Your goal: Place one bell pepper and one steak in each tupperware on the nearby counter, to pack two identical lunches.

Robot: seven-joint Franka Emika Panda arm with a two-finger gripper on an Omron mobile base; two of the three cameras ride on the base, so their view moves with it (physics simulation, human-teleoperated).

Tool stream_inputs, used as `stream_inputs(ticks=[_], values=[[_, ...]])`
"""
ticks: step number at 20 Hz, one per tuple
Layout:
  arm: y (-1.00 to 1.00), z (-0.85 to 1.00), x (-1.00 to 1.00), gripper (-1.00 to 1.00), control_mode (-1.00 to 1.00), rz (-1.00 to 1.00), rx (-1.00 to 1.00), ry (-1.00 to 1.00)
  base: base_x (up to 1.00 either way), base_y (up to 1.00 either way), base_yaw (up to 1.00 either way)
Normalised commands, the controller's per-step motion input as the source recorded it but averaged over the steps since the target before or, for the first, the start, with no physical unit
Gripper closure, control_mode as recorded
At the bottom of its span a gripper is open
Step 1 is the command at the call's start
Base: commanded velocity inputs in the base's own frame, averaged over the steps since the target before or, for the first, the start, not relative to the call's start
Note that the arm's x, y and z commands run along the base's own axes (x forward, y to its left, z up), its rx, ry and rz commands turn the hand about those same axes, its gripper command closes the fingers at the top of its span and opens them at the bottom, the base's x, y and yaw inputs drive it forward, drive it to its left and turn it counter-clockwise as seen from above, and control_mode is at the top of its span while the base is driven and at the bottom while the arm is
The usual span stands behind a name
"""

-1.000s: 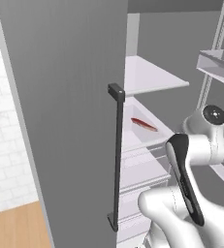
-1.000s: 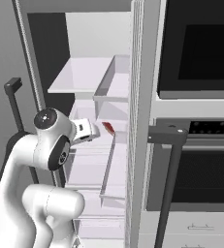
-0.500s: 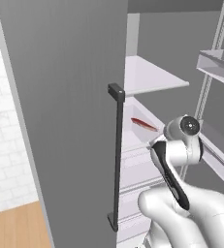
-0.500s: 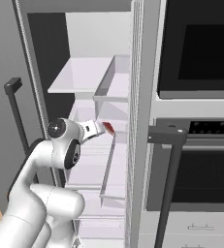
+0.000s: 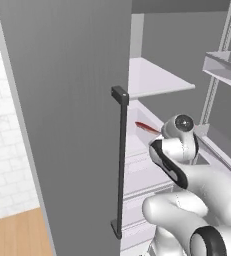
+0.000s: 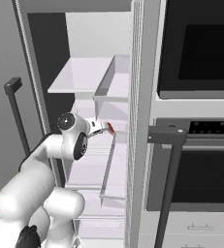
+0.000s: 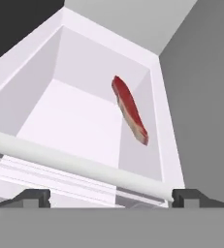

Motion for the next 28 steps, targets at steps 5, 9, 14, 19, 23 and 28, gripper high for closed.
stream_inputs(ticks=[5, 9, 14, 19, 23, 28], values=[[0.0, -0.03, 0.32, -1.0, -1.0, 0.01, 0.0, 0.16, 0.0, 0.0, 0.0], [0.0, -0.22, 0.35, -1.0, -1.0, 0.04, 0.0, 0.01, 0.0, 0.0, 0.0], [0.0, -0.33, 0.25, -1.0, -1.0, 0.03, 0.0, 0.0, 0.0, 0.0, 0.0], [-0.02, -0.06, 0.11, -1.0, -1.0, 0.03, 0.0, 0.03, 0.0, 0.0, 0.0], [-0.08, 0.0, 0.22, -1.0, -1.0, 0.04, 0.0, 0.05, 0.0, 0.0, 0.0], [-0.07, -0.01, 0.37, -1.0, -1.0, 0.03, 0.0, 0.05, 0.0, 0.0, 0.0]])
